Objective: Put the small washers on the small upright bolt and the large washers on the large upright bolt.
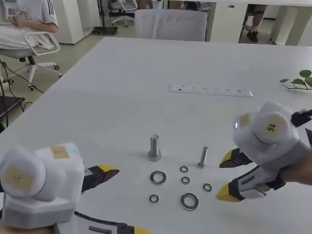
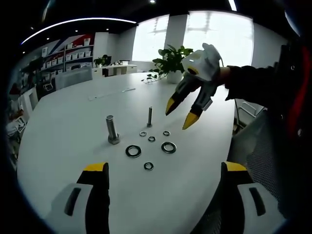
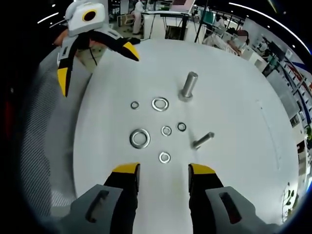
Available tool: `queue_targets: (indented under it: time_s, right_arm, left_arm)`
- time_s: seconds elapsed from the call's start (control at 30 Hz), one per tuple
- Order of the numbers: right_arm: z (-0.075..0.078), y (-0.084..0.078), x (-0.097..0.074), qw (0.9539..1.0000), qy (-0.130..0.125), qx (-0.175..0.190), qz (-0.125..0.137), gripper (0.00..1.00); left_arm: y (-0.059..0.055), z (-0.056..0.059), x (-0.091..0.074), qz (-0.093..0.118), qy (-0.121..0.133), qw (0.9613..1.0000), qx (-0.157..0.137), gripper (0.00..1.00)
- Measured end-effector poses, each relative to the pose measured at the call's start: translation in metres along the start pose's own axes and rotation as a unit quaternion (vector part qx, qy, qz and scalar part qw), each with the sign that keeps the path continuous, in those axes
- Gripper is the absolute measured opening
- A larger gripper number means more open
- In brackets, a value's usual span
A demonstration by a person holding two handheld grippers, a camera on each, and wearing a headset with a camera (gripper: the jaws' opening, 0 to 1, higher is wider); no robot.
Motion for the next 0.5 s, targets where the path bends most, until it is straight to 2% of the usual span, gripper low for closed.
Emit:
queue_targets:
  time_s: [0.5]
  right_arm:
    - [0.0, 0.001, 0.02, 0.9992, 0.02, -0.012, -0.034, 0.33]
  left_arm:
    - [0.001, 0.0, -0.001, 0.003, 0.003, 1.0, -0.002, 0.95]
Point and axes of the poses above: the centre of the closed fingertips' face, and the gripper's own axes: x roughly forward along the fingers, z roughly to its right, y roughly out of its top, the point moved 8 cm from there along -x, roughly backward along the fingers, and after that the axes turned 15 degrees about x, right-handed, at the moved point
